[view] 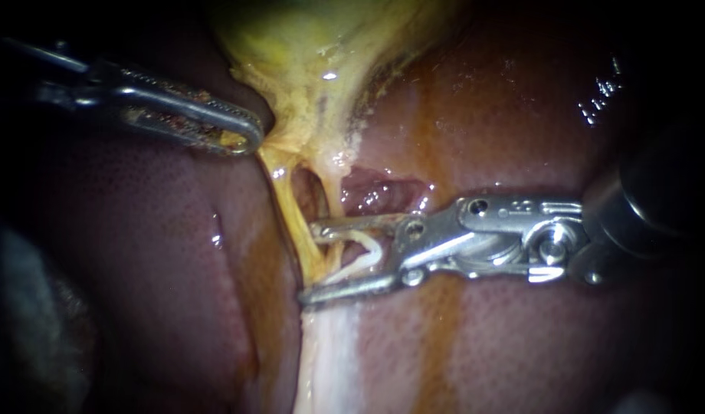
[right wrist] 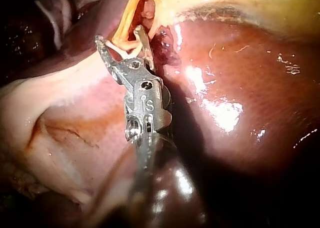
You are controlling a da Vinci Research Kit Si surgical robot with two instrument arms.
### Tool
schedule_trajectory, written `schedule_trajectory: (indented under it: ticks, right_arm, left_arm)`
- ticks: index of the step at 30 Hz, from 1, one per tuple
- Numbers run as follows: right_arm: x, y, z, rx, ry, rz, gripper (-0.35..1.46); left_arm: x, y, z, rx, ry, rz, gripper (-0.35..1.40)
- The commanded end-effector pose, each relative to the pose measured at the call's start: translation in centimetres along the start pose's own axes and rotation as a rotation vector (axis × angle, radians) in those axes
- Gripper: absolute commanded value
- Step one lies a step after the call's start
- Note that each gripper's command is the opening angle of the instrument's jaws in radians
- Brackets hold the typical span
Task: Clipping first clip left tube
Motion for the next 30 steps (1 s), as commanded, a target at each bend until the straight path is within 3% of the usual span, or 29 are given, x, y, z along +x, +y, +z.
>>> schedule_trajectory:
  ticks: [1, 8, 22, 30]
  right_arm:
    - [0.01, 0.0, 0.02, 0.008, 0.006, -0.003, 0.5]
    - [0.08, 0.02, 0.17, 0.062, 0.027, -0.018, 0.48]
    - [0.1, -0.01, 0.38, 0.076, 0.027, -0.024, 0.48]
    - [0.19, -0.16, 0.38, 0.09, 0.037, -0.024, 0.48]
  left_arm:
    - [0.0, 0.0, 0.0, 0.001, 0.0, 0.0, -0.35]
    - [0.0, 0.0, 0.0, 0.001, 0.0, 0.0, -0.35]
    - [0.01, 0.0, 0.03, 0.002, 0.001, 0.0, -0.35]
    - [0.0, 0.0, 0.03, 0.002, 0.0, 0.0, -0.35]
